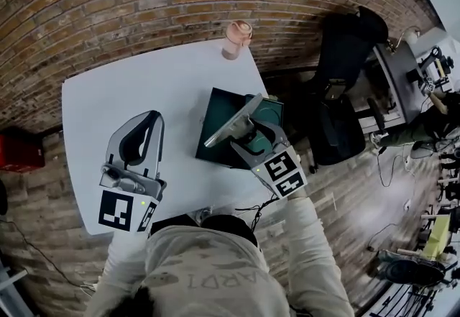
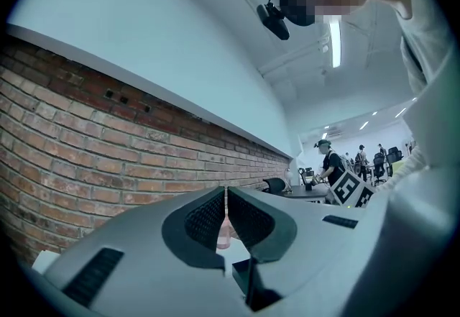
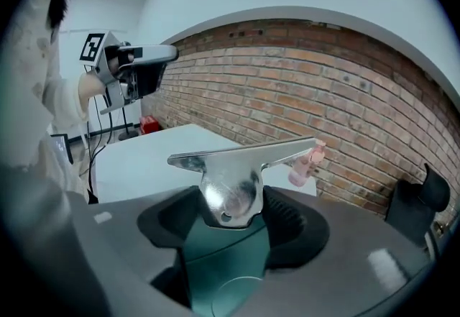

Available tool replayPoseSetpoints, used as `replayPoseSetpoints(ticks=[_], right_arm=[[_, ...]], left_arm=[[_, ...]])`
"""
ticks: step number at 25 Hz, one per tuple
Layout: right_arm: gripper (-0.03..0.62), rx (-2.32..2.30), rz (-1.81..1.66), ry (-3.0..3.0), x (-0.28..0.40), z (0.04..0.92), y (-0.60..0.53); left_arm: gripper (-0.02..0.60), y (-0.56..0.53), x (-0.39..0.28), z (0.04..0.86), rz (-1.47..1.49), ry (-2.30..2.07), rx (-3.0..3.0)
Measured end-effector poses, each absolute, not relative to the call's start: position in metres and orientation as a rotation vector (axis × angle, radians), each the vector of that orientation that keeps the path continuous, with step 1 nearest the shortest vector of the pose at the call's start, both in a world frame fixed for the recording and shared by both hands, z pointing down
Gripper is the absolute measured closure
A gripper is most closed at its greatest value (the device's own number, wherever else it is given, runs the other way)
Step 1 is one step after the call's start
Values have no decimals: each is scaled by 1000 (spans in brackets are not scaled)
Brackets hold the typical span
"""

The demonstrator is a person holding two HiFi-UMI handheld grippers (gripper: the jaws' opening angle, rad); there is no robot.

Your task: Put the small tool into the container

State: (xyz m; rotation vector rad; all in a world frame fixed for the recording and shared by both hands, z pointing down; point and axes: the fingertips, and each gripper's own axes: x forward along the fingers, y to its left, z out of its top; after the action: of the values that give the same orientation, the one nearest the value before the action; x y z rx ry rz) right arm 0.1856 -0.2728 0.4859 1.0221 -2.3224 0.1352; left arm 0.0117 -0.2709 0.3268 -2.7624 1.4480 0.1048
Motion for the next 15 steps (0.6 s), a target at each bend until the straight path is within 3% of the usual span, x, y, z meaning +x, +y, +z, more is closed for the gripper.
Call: replayPoseSetpoints(ticks=[11,12,13,15], right_arm=[[313,838,161,-2197,187,533,-290],[334,844,164,-2187,187,537,-292],[505,851,165,-2170,188,542,-294],[531,835,177,-2128,189,557,-296]], left_arm=[[565,-278,9,333,82,1499,-2741],[565,-278,8,334,81,1502,-2740],[565,-278,6,335,80,1505,-2739],[565,-279,4,337,78,1516,-2736]])
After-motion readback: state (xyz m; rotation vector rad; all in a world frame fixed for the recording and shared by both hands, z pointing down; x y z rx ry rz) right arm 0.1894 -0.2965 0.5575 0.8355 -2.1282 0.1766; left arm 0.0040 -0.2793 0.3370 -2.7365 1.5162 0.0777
